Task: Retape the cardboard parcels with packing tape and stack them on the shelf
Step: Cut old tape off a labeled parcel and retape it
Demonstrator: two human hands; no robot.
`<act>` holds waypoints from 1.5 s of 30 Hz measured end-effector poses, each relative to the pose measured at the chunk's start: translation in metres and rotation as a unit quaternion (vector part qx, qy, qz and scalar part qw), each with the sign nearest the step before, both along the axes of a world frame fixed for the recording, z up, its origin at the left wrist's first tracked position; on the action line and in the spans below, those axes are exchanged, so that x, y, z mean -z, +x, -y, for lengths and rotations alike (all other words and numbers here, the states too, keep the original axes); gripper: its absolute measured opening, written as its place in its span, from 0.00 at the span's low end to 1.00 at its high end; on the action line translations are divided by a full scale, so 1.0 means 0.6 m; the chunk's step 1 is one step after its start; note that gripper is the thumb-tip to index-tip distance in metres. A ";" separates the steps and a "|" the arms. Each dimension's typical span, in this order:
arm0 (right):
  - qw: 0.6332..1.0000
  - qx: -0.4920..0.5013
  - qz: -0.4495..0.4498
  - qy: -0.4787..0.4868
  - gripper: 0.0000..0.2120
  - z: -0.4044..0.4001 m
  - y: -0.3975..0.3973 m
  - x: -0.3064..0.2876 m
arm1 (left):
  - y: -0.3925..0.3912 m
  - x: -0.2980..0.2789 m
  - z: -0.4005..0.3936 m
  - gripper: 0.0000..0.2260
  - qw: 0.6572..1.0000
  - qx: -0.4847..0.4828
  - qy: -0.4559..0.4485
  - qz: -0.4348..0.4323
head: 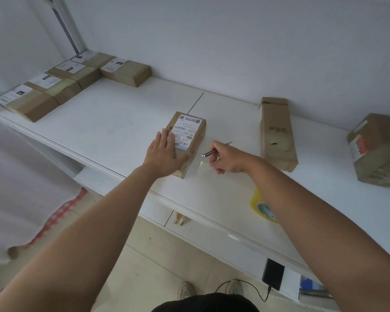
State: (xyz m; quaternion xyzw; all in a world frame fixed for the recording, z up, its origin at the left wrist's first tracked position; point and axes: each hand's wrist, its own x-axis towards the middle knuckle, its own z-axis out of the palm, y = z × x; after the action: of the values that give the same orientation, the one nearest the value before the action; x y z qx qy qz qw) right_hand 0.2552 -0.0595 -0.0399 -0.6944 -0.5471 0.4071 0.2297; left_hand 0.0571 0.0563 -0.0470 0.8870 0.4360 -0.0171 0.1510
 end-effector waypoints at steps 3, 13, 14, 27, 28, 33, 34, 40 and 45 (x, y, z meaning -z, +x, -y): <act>0.999 -0.014 0.024 -0.034 0.11 -0.004 -0.002 0.005 | -0.003 -0.001 0.002 0.48 1.000 0.015 0.004 -0.015; 0.987 -0.048 0.117 -0.096 0.10 -0.010 -0.021 0.016 | 0.001 -0.003 0.001 0.47 0.999 0.020 -0.004 -0.033; 0.985 -0.052 0.131 -0.096 0.10 -0.010 -0.022 0.017 | 0.001 -0.004 0.000 0.48 0.999 0.019 -0.006 -0.034; 0.943 -0.035 0.316 -0.097 0.24 -0.018 -0.015 0.012 | 0.003 -0.002 0.005 0.46 0.999 0.011 0.006 -0.042; 0.942 -0.033 0.315 -0.107 0.24 -0.017 -0.013 0.012 | 0.003 -0.002 0.004 0.46 0.999 0.011 0.005 -0.039; 0.950 -0.026 0.285 -0.125 0.28 -0.022 -0.016 0.018 | 0.002 -0.001 0.003 0.50 0.999 0.012 0.002 -0.032; 0.951 -0.031 0.281 -0.127 0.30 -0.024 -0.017 0.021 | 0.002 0.000 0.003 0.50 0.999 0.012 0.002 -0.033; 0.951 -0.035 0.279 -0.129 0.38 -0.028 -0.021 0.024 | 0.002 -0.004 0.002 0.51 0.999 0.014 -0.004 -0.040; 0.953 -0.007 0.265 -0.150 0.41 -0.034 -0.020 0.025 | 0.005 -0.004 0.005 0.50 0.999 0.020 0.006 -0.046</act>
State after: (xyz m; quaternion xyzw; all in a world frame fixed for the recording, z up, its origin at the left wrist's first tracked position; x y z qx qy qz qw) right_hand 0.2433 -0.0388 -0.0548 -0.8001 -0.5255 0.2874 -0.0327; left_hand 0.0599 0.0532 -0.0448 0.8948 0.4246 -0.0585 0.1248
